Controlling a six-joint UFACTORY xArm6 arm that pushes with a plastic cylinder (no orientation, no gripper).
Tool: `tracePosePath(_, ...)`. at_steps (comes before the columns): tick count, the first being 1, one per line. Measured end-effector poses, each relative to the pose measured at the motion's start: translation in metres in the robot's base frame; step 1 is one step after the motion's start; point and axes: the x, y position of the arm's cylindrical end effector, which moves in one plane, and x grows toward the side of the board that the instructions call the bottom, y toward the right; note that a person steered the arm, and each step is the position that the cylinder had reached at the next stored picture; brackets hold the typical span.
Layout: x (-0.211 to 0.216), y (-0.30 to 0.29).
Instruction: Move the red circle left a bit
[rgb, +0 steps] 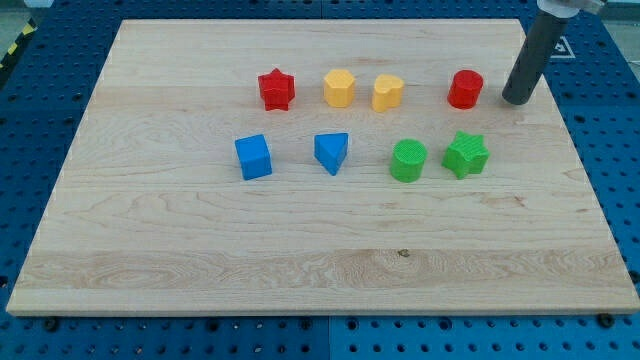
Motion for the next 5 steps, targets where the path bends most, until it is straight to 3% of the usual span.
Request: tracePosePath(5,0.001,-0.04)
